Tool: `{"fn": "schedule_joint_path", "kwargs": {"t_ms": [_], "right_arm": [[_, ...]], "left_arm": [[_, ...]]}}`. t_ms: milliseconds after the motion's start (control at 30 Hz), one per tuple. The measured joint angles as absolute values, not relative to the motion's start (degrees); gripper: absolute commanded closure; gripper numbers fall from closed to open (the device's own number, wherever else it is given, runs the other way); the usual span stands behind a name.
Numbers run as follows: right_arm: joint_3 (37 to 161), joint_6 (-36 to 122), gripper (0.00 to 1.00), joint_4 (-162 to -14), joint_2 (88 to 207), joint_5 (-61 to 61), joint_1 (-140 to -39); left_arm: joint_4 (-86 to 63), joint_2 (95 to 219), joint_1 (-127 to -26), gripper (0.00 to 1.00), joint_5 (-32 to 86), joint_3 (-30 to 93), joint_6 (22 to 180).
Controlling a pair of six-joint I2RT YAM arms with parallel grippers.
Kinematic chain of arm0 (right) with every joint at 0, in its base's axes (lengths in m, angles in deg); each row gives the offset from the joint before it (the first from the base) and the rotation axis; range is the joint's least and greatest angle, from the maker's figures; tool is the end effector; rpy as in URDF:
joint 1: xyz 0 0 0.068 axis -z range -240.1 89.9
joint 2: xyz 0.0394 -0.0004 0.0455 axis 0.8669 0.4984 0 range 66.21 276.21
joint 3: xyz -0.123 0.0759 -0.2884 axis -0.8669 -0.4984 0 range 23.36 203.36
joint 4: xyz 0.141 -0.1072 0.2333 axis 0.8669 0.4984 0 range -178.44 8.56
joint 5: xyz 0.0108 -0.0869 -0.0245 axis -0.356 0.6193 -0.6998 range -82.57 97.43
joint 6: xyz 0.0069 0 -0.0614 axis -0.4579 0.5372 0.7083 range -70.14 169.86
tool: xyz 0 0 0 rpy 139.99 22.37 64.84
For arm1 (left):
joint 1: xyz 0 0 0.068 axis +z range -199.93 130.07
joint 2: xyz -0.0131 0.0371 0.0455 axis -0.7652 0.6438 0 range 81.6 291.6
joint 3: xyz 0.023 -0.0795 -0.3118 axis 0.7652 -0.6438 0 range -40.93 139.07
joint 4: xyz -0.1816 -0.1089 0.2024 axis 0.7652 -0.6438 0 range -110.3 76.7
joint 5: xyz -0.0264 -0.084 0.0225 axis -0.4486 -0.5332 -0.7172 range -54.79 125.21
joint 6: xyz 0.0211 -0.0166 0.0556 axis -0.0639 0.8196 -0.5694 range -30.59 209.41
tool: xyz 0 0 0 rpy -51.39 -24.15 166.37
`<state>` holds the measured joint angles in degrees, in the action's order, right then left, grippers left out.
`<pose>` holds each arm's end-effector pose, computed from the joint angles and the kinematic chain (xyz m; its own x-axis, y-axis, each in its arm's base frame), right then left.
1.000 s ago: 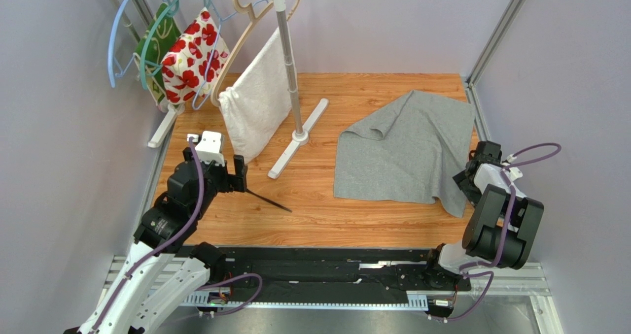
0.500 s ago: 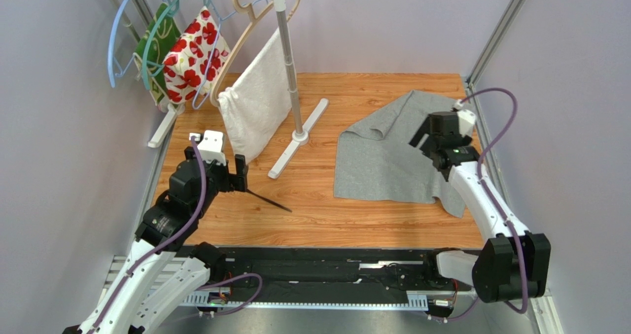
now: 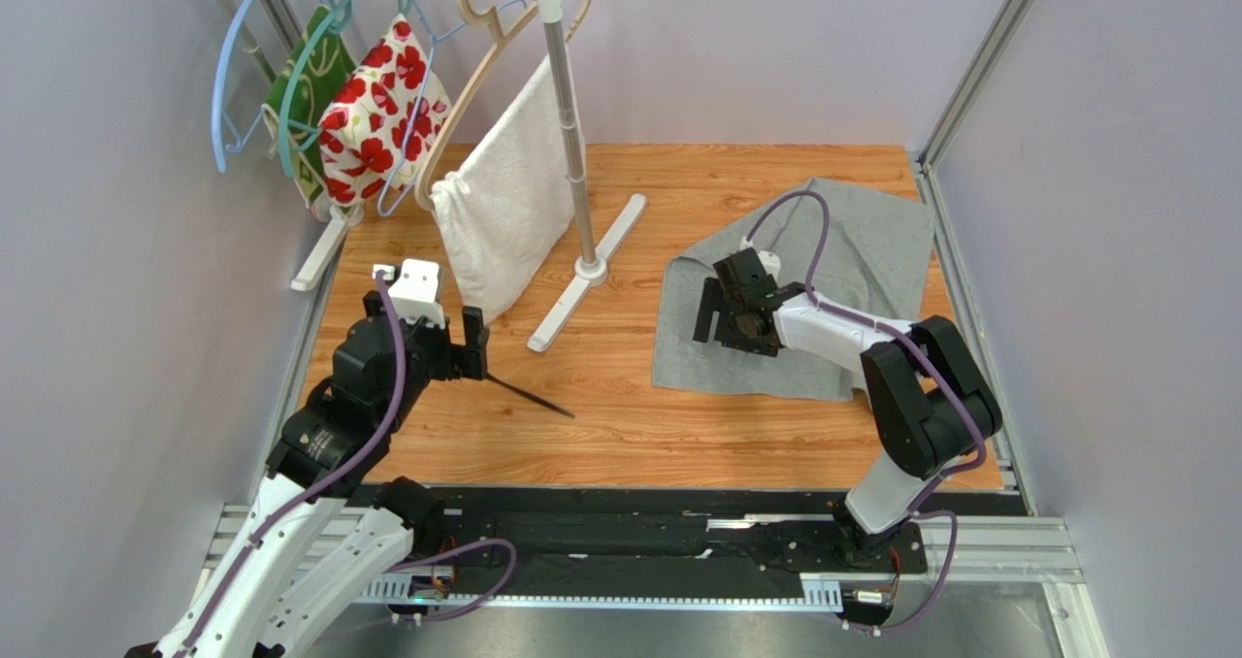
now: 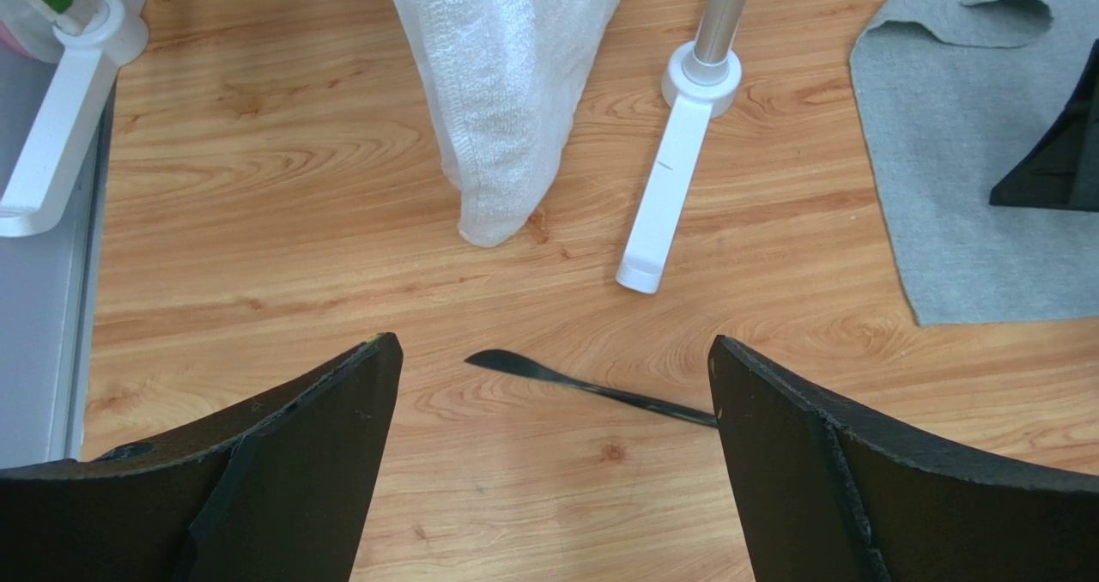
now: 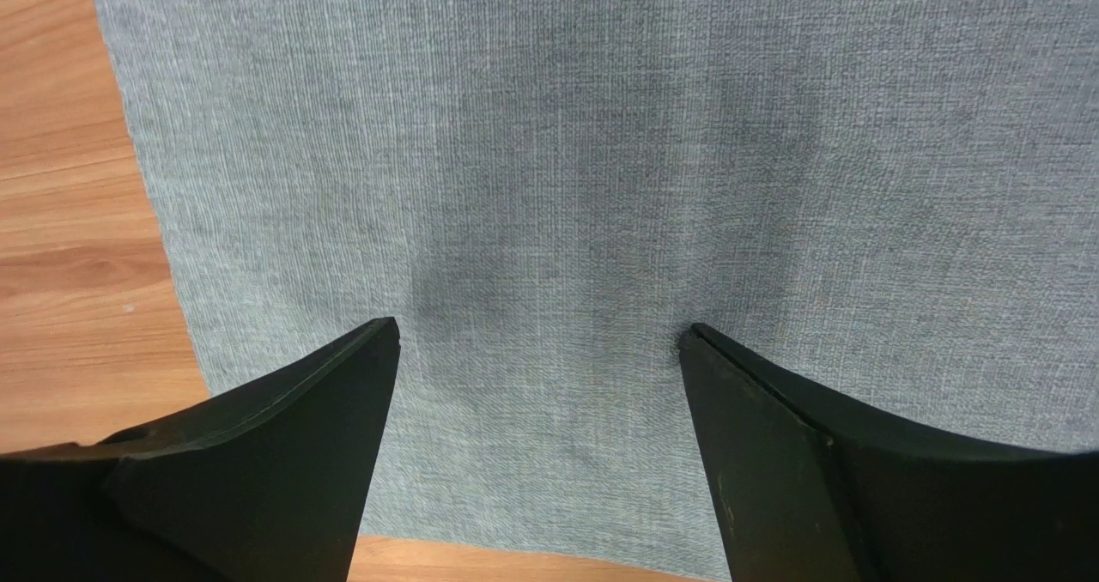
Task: Fold the napkin, place the utensils inside, and roll it up
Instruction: Flatten the napkin out
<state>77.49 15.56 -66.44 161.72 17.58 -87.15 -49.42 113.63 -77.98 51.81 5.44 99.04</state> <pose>0.3177 0.1529 0.1811 -0.8703 0.1784 -0.4590 0.1370 0.9830 0.1223 0.1102 -0.0435 0.3637 -0.3591 0.0098 -0.9333 0.1588 0.9860 -0.0508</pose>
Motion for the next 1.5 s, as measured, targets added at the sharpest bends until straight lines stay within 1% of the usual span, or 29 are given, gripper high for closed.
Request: {"fn": "schedule_joint_path", "kwargs": {"t_ms": [167,367,533,667,767,867,933,1000,1067,1100,1167,1300,1500], "right_arm": [[78.4,13.0,0.13,-68.1,163.1,18.4,-90.7],[80.2,7.7,0.13,-69.0,165.0,19.6,-98.1],[83.6,3.0,0.13,-66.3,167.0,19.9,-105.6],[84.6,0.3,0.14,-62.8,166.9,19.5,-108.5],[86.1,0.2,0.17,-57.4,166.3,19.8,-108.0],[89.7,1.6,0.23,-53.3,165.7,22.4,-105.5],[92.8,3.3,0.31,-52.0,165.5,24.9,-103.3],[96.3,5.4,0.36,-51.3,165.7,27.4,-101.0],[100.5,7.8,0.38,-50.8,166.8,30.7,-99.0],[103.3,9.2,0.41,-50.5,168.2,32.6,-98.0],[108.0,11.2,0.43,-50.8,171.5,35.4,-96.6],[115.8,15.4,0.43,-50.6,180.0,39.1,-95.3],[121.0,20.9,0.43,-48.6,188.1,41.4,-95.2]], "left_arm": [[-49.4,113.3,-78.0,0.02,51.8,5.4,99.0],[-49.0,113.3,-78.0,0.02,51.8,5.3,99.0],[-49.0,113.2,-78.0,0.02,51.8,5.2,99.0],[-49.0,113.3,-78.0,0.02,51.8,5.2,98.9],[-49.0,113.3,-78.0,0.02,51.8,5.2,98.9],[-49.0,113.3,-78.0,0.02,51.9,5.2,98.8],[-48.9,113.3,-78.0,0.02,51.9,5.2,98.8],[-48.8,113.3,-78.0,0.02,52.0,5.2,98.8],[-48.7,113.2,-78.0,0.02,52.0,5.2,98.8],[-48.7,113.2,-78.0,0.02,52.1,5.2,98.8],[-48.7,113.1,-78.0,0.02,52.1,5.2,98.8],[-48.7,112.9,-78.0,0.02,52.2,5.2,98.8],[-48.7,112.7,-78.0,0.02,52.5,5.2,98.6]]}}
